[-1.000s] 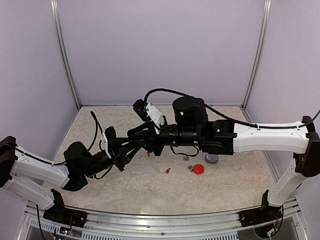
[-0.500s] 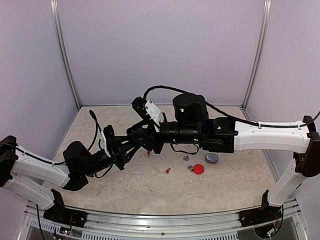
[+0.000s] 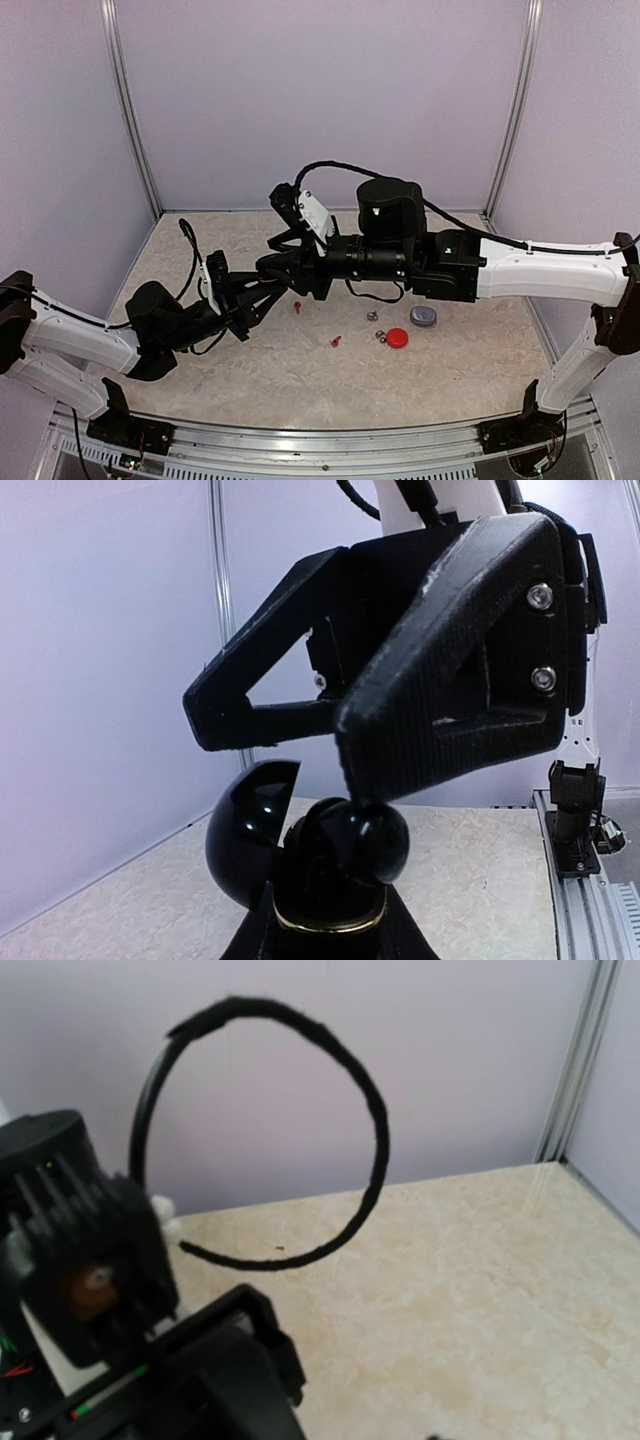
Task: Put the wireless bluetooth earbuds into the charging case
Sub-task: Insert the left earbud into the left side groove of the charging case, then close the charging case with the earbuds.
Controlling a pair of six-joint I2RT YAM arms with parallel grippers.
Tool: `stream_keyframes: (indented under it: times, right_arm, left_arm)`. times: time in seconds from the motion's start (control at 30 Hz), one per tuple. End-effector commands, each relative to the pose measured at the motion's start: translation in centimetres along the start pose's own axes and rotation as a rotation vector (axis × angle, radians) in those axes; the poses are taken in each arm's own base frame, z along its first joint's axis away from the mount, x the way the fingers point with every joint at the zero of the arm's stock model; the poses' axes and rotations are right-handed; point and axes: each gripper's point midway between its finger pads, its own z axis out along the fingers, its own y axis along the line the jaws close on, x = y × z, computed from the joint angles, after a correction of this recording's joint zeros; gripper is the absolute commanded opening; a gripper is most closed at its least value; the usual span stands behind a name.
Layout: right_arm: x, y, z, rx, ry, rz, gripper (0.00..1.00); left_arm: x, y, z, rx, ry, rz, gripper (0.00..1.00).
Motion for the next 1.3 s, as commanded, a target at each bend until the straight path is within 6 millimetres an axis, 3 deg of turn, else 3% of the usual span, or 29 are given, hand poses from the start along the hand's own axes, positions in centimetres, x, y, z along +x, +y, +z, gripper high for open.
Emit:
stream_keyframes:
  times: [0.0,0.4,0.63,0.73,1.0,1.27]
  right_arm:
    - [-1.8,-0.5,-1.1,0.009,-0.058,-0.021,0.45]
    - [-2.4,0.8,-2.2,-0.052,-0.086,-0.065,0.45]
    - [-3.1,0.3,-3.9,-0.015,-0.097,-0.097,0.46]
    - [-2.7,0.1,-3.7,-0.006,-0.067,-0.102,0.46]
    - [-1.1,-0.3,-2.1,0.062,0.016,-0.139,0.62]
    - [-0.9,-1.4,-1.7,0.130,0.030,-0.136,0.72]
  left_arm:
    - [-1.9,-0.3,0.7,0.027,-0.066,0.013,0.00]
    - [-1.7,-0.2,1.0,0.027,-0.061,-0.002,0.00]
    - [-1.5,0.1,1.0,0.028,-0.048,-0.018,0.00]
    - [-1.5,0.1,1.0,0.030,-0.050,-0.027,0.00]
    - [-1.4,0.0,1.3,0.040,-0.047,-0.032,0.00]
    - [-1.4,0.0,1.3,0.042,-0.045,-0.032,0.00]
